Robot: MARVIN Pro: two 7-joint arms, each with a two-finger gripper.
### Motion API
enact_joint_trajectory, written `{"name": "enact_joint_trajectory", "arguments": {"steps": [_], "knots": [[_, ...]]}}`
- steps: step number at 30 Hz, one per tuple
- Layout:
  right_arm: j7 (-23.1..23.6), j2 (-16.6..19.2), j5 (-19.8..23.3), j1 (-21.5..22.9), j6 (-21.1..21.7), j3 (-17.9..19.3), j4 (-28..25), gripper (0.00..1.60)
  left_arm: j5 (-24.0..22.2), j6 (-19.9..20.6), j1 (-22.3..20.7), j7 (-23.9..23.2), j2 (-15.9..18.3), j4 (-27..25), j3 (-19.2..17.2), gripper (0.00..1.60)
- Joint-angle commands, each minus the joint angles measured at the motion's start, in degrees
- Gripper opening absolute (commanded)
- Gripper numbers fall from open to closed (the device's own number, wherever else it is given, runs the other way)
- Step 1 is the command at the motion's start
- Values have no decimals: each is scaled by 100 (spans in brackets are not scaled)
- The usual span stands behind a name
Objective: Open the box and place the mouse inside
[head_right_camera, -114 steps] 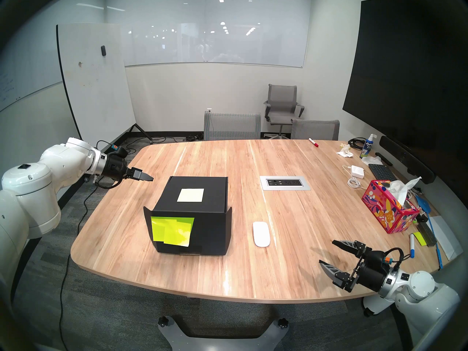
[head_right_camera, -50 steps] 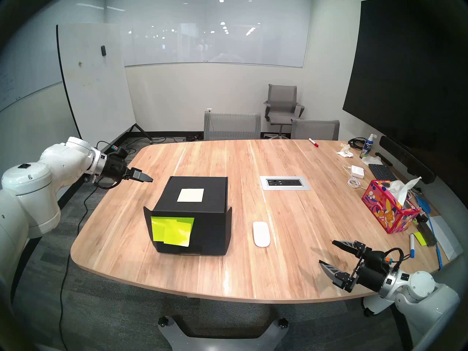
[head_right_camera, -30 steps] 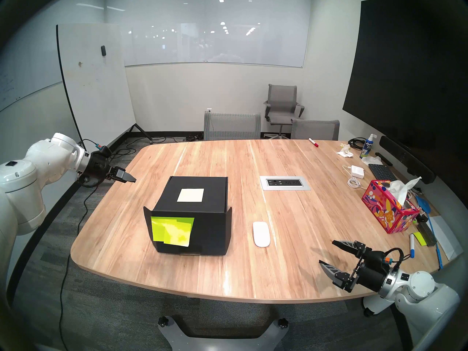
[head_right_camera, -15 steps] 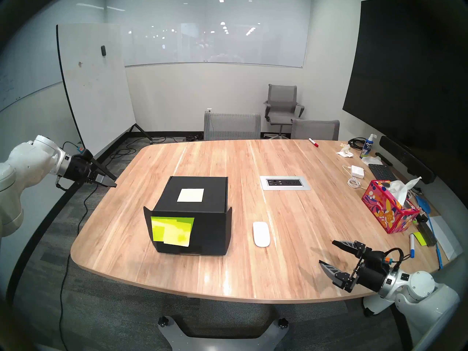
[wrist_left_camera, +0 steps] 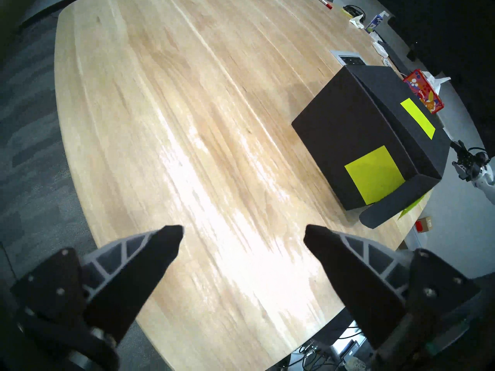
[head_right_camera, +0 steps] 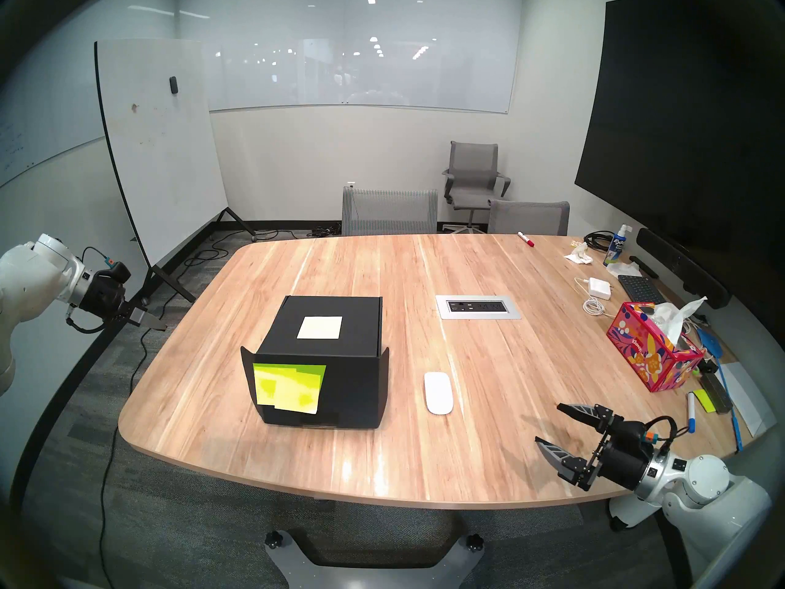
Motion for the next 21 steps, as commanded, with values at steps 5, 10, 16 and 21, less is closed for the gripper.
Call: {"name": "enact_joint_trajectory", "arguments": {"steps": [5, 10, 16, 21], "knots": [[0, 2, 7, 7, -4, 18, -11, 160, -553, -323, 247, -434, 306, -249, -249, 160], [0, 1, 8, 6, -4, 19, -11, 160, -741, -460, 407, -434, 445, -503, -259, 160], [0, 1, 8, 5, -4, 20, -12, 160, -848, -613, 509, -434, 603, -781, -186, 160], [0, 1, 8, 5, -4, 20, -12, 160, -892, -625, 514, -434, 721, -983, -125, 160]]}}
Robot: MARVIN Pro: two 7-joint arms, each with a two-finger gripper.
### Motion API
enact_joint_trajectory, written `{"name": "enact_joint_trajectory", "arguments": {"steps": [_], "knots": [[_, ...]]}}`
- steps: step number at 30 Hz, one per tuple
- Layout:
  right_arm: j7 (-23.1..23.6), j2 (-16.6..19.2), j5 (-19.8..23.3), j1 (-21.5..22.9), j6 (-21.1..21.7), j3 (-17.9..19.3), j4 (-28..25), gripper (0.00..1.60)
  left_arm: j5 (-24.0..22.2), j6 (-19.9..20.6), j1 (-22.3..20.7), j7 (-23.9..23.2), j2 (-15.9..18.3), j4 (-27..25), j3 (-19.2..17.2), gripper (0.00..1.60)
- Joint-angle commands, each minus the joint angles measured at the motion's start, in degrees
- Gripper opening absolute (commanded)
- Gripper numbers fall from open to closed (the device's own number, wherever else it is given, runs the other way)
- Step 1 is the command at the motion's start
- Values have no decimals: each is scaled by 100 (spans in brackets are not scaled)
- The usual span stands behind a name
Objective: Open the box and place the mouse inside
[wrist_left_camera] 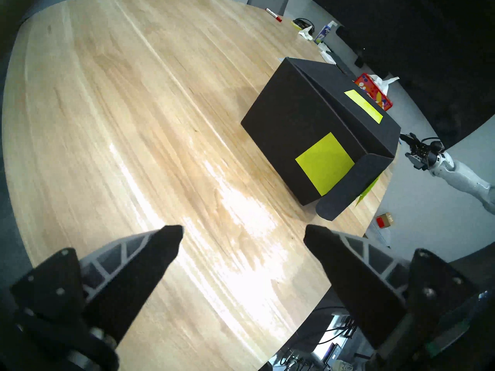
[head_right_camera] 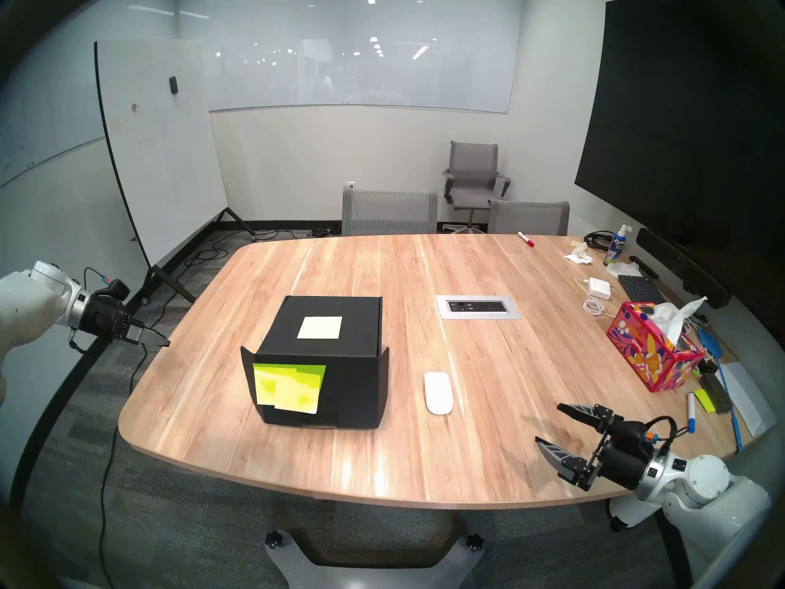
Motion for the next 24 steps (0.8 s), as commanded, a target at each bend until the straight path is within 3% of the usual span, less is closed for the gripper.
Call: {"name": "enact_joint_trajectory", "arguments": {"steps": [1, 11, 24], "knots": [[0, 1, 9, 5, -4, 20, -12, 160, -144, -43, -55, -40, 262, -263, 52, 160], [0, 1, 9, 4, -3, 22, -13, 160, -228, -138, -62, -40, 529, -866, 213, 160], [0, 1, 9, 4, -3, 22, -13, 160, -271, -452, -155, -40, 1158, -1842, 430, 160]]}}
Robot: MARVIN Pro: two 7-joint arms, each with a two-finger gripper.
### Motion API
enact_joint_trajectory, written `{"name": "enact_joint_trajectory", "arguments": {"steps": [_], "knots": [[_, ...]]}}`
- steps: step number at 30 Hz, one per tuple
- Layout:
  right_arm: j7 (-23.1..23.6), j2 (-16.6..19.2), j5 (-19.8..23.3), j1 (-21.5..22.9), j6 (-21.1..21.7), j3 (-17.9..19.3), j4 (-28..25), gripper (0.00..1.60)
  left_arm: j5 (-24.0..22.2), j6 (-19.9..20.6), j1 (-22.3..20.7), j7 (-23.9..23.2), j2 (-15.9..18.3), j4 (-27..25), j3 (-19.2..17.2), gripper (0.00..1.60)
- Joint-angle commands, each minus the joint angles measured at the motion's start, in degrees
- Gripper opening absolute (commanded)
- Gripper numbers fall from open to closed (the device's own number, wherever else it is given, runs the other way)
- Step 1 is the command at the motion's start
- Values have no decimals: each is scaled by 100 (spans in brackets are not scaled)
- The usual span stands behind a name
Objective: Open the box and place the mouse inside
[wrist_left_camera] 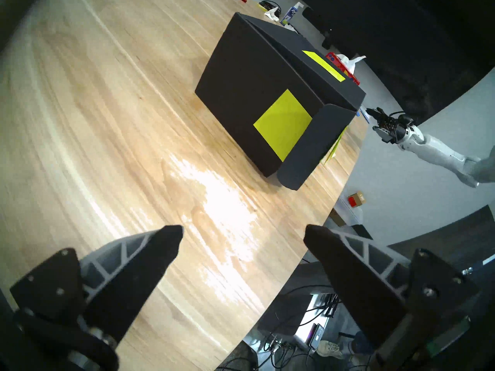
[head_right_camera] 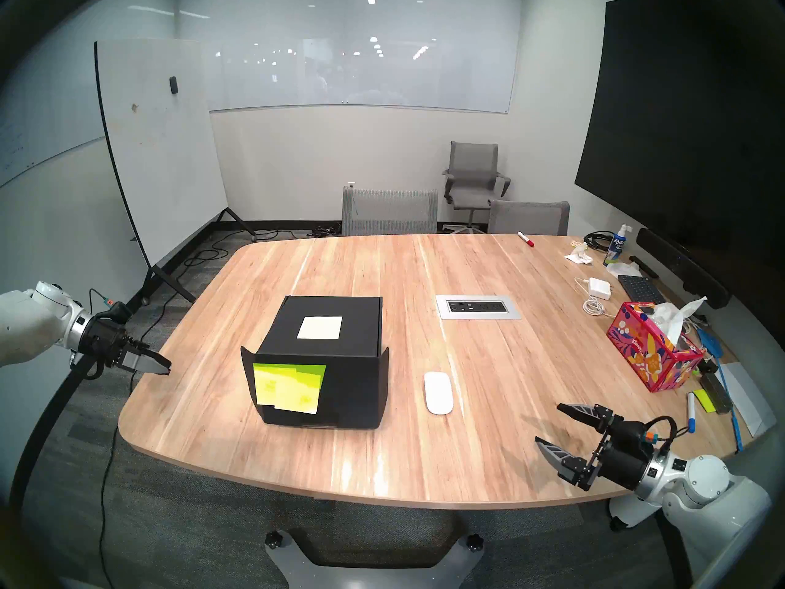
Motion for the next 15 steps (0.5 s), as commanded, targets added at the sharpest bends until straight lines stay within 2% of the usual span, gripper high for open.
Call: {"name": "enact_joint_trajectory", "arguments": {"steps": [1, 8, 10, 15], "knots": [[0, 1, 9, 4, -3, 22, -13, 160, -101, -118, -133, -28, 479, -490, -31, 160], [0, 1, 9, 5, -4, 21, -12, 160, -289, -300, -53, -28, 1034, -1262, -71, 160], [0, 1, 9, 5, -4, 21, -12, 160, -367, -366, -19, -28, 1103, -1384, -32, 160], [0, 1, 9, 5, -4, 21, -13, 160, -513, -397, 80, 350, 1366, -1948, -32, 160]]}}
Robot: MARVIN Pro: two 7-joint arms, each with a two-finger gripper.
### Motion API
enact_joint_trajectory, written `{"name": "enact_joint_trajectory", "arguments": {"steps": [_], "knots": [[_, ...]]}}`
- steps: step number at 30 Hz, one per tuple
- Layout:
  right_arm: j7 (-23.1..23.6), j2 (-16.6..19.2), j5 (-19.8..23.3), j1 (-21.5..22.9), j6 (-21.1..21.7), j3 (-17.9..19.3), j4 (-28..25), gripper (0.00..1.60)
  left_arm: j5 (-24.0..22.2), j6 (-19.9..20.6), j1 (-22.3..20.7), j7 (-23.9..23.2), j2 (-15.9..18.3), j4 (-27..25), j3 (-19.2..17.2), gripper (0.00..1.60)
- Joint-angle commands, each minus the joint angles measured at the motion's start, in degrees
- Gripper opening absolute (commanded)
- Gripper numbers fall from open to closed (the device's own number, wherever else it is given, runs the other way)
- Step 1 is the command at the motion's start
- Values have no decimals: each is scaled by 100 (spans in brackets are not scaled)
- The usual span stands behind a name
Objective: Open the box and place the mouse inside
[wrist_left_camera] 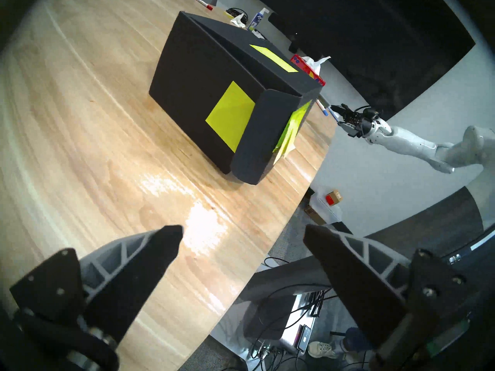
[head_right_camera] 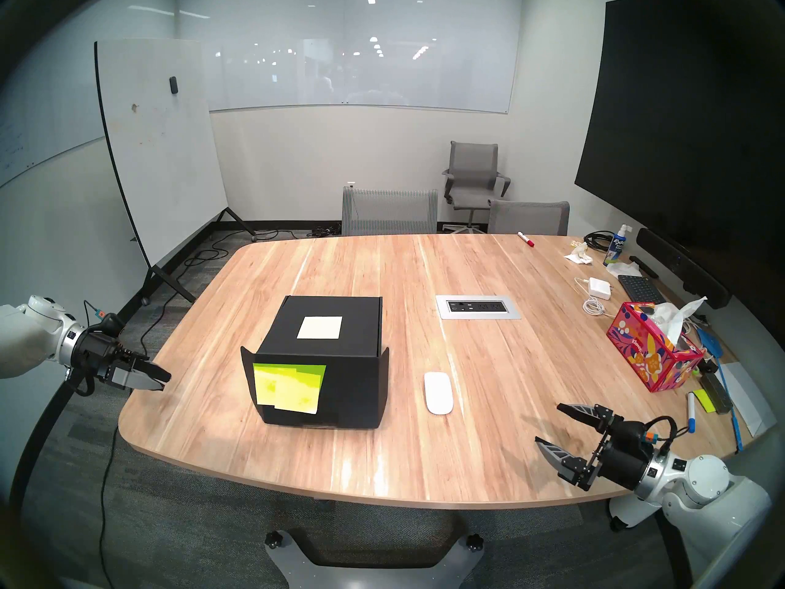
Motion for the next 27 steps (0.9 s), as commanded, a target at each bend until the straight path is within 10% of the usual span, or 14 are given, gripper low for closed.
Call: {"name": "enact_joint_trajectory", "arguments": {"steps": [1, 27], "knots": [[0, 1, 9, 5, -4, 21, -13, 160, -268, -86, 44, 467, 544, -741, 23, 160], [0, 0, 10, 2, -3, 24, -15, 160, -1557, -746, 143, 2427, 915, -2198, 432, 160]]}}
